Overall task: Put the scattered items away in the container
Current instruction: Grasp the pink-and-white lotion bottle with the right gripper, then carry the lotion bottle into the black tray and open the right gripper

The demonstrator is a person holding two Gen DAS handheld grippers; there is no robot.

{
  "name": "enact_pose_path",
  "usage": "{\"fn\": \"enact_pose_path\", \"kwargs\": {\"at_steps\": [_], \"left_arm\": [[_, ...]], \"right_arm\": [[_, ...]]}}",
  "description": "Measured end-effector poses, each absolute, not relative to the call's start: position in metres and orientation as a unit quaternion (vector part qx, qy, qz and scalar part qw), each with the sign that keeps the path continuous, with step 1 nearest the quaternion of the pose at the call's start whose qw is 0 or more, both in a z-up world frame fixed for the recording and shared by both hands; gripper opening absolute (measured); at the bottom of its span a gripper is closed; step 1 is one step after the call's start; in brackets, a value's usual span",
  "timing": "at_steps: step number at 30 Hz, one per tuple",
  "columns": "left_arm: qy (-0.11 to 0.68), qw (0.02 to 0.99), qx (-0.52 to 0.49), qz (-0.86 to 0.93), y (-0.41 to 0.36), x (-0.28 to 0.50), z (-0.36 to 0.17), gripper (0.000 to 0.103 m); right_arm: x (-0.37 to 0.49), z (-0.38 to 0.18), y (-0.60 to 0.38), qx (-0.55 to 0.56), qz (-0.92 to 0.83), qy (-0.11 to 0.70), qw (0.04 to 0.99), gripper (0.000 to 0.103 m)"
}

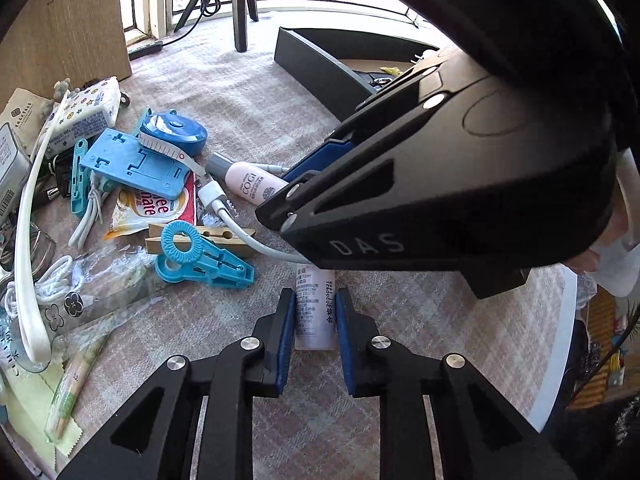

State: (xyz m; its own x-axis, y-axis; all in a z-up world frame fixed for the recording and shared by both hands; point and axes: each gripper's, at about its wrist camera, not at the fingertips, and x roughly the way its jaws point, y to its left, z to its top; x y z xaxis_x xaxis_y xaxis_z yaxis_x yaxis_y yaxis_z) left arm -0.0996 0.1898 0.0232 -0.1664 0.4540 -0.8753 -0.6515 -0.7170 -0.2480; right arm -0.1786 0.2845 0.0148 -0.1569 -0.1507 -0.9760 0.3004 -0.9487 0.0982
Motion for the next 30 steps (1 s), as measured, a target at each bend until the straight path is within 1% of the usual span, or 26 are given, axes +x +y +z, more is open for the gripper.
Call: {"fn": "enact_pose_path", "kwargs": {"at_steps": [5,7,12,18,24,30], "left_arm": [[0.082,0.351,-0.546,0.756,0.172,-0.091,0.026,0.019],[0.076,0.345,-0.550,0.757,0.161,-0.085,0.027,0.019],[0.042,0.316,-0.564,0.761,0.131,-0.076,0.029,0.019],[0.000,0.297,-0.550,0.780,0.110,-0.071,0.053,0.019],[-0.028,0.312,-0.521,0.794,0.128,-0.085,0.089,0.019],[-0.033,0.343,-0.499,0.795,0.191,-0.103,0.108,0.019]], "right_arm": [[-0.179,0.022,0.289,0.629,-0.763,0.028,0.148,0.020],[-0.166,0.028,0.291,0.627,-0.765,0.011,0.147,0.020],[-0.153,0.039,0.298,0.618,-0.773,-0.013,0.142,0.020],[-0.142,0.063,0.316,0.594,-0.793,-0.040,0.127,0.020],[-0.121,0.092,0.350,0.563,-0.818,-0.068,0.092,0.020],[-0.101,0.116,0.412,0.541,-0.835,-0.093,0.028,0.020]]}}
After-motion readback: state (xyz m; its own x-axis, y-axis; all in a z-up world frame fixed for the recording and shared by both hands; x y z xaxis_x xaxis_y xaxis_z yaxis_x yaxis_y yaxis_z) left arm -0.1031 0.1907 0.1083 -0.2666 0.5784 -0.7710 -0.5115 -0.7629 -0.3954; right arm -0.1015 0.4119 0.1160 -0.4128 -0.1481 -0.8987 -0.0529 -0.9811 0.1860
